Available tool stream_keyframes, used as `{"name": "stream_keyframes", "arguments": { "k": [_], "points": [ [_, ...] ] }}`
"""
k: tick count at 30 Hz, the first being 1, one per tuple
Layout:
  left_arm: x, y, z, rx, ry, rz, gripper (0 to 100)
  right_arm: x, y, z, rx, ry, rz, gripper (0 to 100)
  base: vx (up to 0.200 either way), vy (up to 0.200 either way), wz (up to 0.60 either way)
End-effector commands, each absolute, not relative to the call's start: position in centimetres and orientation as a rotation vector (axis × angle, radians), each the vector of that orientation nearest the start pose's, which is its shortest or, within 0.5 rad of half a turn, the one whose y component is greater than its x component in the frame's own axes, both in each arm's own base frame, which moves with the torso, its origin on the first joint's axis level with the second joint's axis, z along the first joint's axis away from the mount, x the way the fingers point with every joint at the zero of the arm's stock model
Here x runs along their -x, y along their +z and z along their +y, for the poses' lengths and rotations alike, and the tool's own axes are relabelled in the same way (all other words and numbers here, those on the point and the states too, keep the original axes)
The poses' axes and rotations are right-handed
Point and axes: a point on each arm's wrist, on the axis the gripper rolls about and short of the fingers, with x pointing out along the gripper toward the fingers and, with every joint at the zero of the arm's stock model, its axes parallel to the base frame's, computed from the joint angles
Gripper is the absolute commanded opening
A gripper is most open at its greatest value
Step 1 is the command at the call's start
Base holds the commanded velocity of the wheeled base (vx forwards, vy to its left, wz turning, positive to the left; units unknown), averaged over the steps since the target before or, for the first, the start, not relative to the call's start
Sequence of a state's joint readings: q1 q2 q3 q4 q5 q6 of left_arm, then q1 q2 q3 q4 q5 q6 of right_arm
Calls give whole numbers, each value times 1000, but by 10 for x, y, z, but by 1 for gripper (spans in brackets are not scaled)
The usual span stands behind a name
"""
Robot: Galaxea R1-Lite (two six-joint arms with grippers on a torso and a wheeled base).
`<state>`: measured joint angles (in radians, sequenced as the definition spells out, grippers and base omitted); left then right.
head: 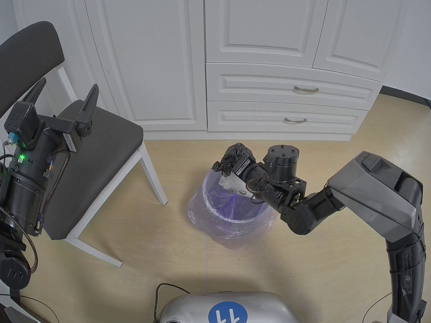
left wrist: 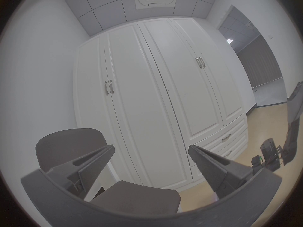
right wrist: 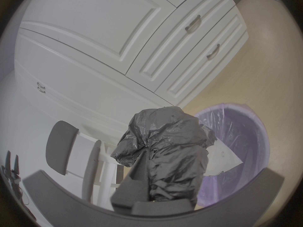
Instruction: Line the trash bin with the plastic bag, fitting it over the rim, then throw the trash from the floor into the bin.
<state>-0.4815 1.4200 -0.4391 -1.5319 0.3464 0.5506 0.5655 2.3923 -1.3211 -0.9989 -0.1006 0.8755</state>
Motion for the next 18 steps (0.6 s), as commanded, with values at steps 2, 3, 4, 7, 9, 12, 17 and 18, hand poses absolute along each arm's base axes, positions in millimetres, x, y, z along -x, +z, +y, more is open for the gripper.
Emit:
{"name": "stream_keyframes", "arguments": {
  "k": [2,3,4,7,9,12,17,18],
  "points": [
    [-186,242,-89,-324,4,-507,100,-409,39,259,-808,379,324,0,0,0,0],
    [-186,243,-89,-324,4,-507,100,-411,35,260,-806,378,326,0,0,0,0],
    [-186,242,-89,-325,4,-505,100,-411,34,260,-805,377,328,0,0,0,0],
    [-188,240,-91,-328,-5,-497,100,-414,24,262,-799,370,335,0,0,0,0],
    [-188,239,-93,-328,-12,-494,100,-415,18,261,-792,366,344,0,0,0,0],
    [-188,238,-95,-330,-18,-489,100,-416,7,261,-761,361,356,0,0,0,0],
    [-188,238,-94,-329,-18,-490,100,-416,2,261,-751,356,362,0,0,0,0],
    [-188,238,-94,-329,-18,-490,100,-416,0,261,-748,354,365,0,0,0,0]
  ]
}}
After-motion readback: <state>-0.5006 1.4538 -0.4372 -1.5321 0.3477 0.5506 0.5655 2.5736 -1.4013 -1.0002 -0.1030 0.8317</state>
